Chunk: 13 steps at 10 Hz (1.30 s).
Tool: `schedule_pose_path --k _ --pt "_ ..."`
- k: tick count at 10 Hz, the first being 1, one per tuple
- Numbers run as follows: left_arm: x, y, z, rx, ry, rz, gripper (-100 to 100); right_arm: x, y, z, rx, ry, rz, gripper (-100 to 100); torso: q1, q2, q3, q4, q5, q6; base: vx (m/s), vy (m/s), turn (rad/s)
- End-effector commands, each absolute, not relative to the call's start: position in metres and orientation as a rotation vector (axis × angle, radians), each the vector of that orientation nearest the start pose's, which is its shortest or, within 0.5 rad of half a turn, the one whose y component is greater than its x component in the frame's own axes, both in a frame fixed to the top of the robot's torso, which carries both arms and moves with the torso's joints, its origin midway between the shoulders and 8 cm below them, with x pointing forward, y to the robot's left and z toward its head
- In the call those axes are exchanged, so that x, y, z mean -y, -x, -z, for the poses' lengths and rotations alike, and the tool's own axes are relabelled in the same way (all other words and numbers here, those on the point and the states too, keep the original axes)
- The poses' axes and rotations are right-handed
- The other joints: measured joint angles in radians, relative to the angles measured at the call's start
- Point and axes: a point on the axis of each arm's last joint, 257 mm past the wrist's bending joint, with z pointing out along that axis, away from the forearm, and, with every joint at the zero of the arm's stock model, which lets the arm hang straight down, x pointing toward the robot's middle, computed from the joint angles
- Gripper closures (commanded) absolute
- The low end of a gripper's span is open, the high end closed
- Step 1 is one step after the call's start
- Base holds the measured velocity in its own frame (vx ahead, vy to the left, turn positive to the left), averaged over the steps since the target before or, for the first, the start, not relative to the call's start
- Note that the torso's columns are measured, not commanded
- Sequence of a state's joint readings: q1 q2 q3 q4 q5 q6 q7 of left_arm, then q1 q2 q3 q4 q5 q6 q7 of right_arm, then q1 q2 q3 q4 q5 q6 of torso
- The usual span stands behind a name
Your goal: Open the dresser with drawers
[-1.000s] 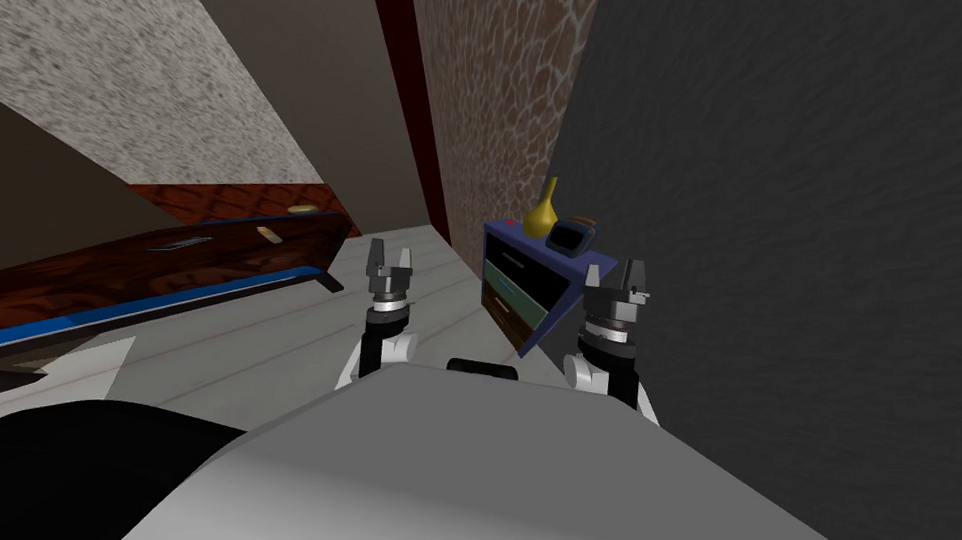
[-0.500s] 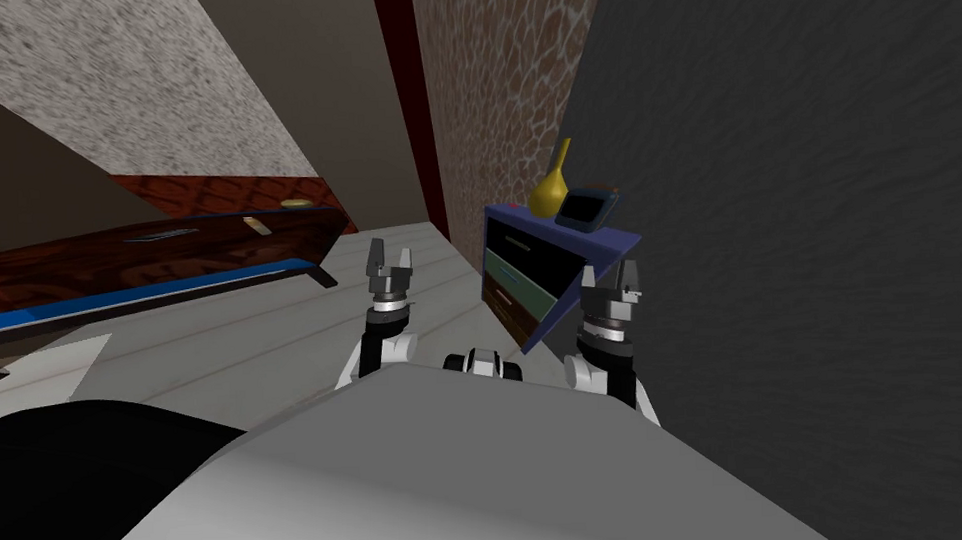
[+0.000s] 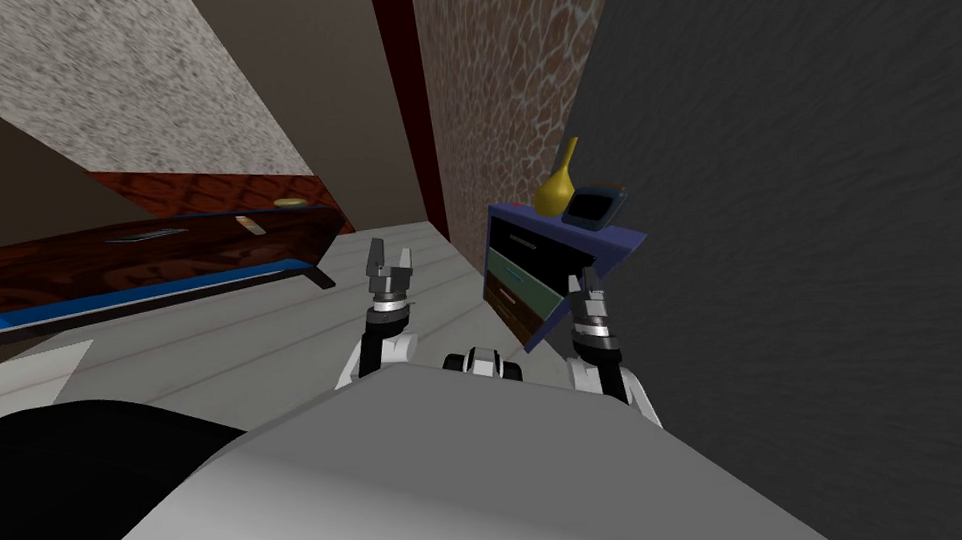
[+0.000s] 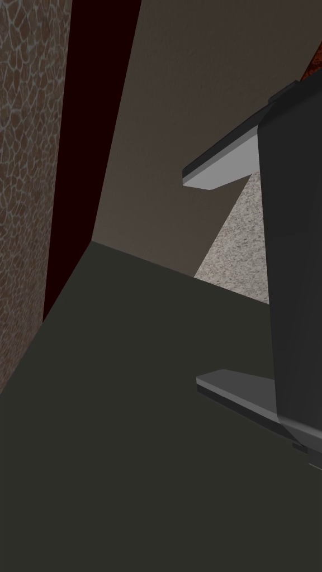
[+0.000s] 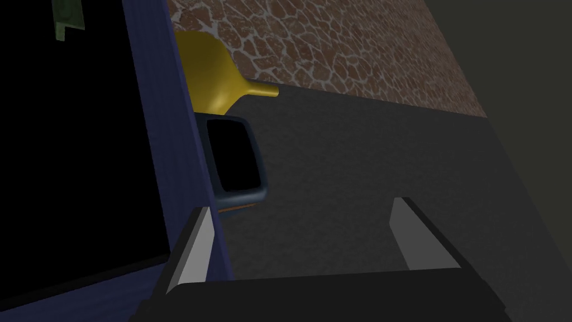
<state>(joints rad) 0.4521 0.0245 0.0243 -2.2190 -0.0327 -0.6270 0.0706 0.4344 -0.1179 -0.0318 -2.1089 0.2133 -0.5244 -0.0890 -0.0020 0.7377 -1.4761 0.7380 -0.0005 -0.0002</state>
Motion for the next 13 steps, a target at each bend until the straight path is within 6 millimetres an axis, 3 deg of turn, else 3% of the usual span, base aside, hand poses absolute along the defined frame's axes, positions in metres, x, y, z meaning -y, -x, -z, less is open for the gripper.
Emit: schedule_pose_path --k 1,2,3,4,5,6,7,8,9,10,11,12,13 --pt "-0.273 -0.337 -0.036 -0.56 0.552 1.368 0 0.256 -0.393 0.054 -0.957 -0.536 -1.148 -100 0.0 0.0 0.0 0.0 0.0 0.0 -0.001 0.051 -0.015" --pt "-0.273 -0.337 -0.036 -0.56 0.551 1.368 0 0.258 -0.403 0.074 -1.021 -0.545 -1.094 -100 0.001 0.0 0.0 0.0 0.0 0.0 -0.007 0.064 -0.032" --pt "-0.273 -0.337 -0.036 -0.56 0.552 1.368 0 0.257 -0.403 0.075 -1.026 -0.538 -1.087 -100 0.002 0.0 0.0 0.0 0.0 0.0 0.001 0.054 -0.023" --pt "-0.273 -0.337 -0.036 -0.56 0.551 1.368 0 0.262 -0.412 0.096 -1.087 -0.552 -1.031 -100 0.002 0.0 0.0 0.0 0.001 0.0 0.004 0.076 -0.034" --pt "-0.273 -0.337 -0.036 -0.56 0.552 1.368 0 0.26 -0.412 0.097 -1.097 -0.539 -1.019 -100 0.004 0.0 0.0 0.0 0.001 0.0 -0.001 0.074 -0.021" --pt "-0.273 -0.337 -0.036 -0.56 0.551 1.368 0 0.265 -0.421 0.12 -1.16 -0.552 -0.957 -100 0.002 0.0 0.0 0.0 0.001 0.0 -0.005 0.086 -0.033" --pt "-0.273 -0.337 -0.036 -0.56 0.552 1.368 0 0.264 -0.421 0.121 -1.169 -0.539 -0.945 -100 0.003 0.001 0.0 0.0 0.001 0.0 -0.007 0.075 -0.018" --pt "-0.273 -0.337 -0.036 -0.56 0.551 1.368 0 0.271 -0.428 0.145 -1.228 -0.557 -0.883 -100 0.002 0.001 0.0 0.0 0.0 0.0 0.0 0.084 -0.044" --pt "-0.273 -0.337 -0.036 -0.56 0.552 1.368 0 0.269 -0.428 0.146 -1.241 -0.538 -0.865 -100 0.002 0.0 0.0 0.0 0.0 0.0 -0.002 0.073 -0.023" --pt "-0.273 -0.337 -0.036 -0.56 0.551 1.368 0 0.276 -0.434 0.168 -1.292 -0.549 -0.811 -100 0.001 0.0 0.0 0.0 0.0 0.0 0.0 0.087 -0.027" --pt "-0.273 -0.337 -0.036 -0.56 0.552 1.368 0 0.276 -0.435 0.172 -1.312 -0.535 -0.78 -100 0.003 0.0 0.0 0.0 0.001 0.0 -0.003 0.068 -0.021" --pt "-0.273 -0.337 -0.036 -0.56 0.551 1.368 0 0.286 -0.44 0.196 -1.368 -0.554 -0.715 -100 0.001 0.0 0.0 0.0 0.0 0.0 -0.004 0.085 -0.038" --pt "-0.273 -0.337 -0.036 -0.56 0.552 1.368 0 0.285 -0.44 0.198 -1.383 -0.53 -0.69 -100 0.002 0.0 0.0 0.0 0.0 0.0 0.0 0.092 -0.02"
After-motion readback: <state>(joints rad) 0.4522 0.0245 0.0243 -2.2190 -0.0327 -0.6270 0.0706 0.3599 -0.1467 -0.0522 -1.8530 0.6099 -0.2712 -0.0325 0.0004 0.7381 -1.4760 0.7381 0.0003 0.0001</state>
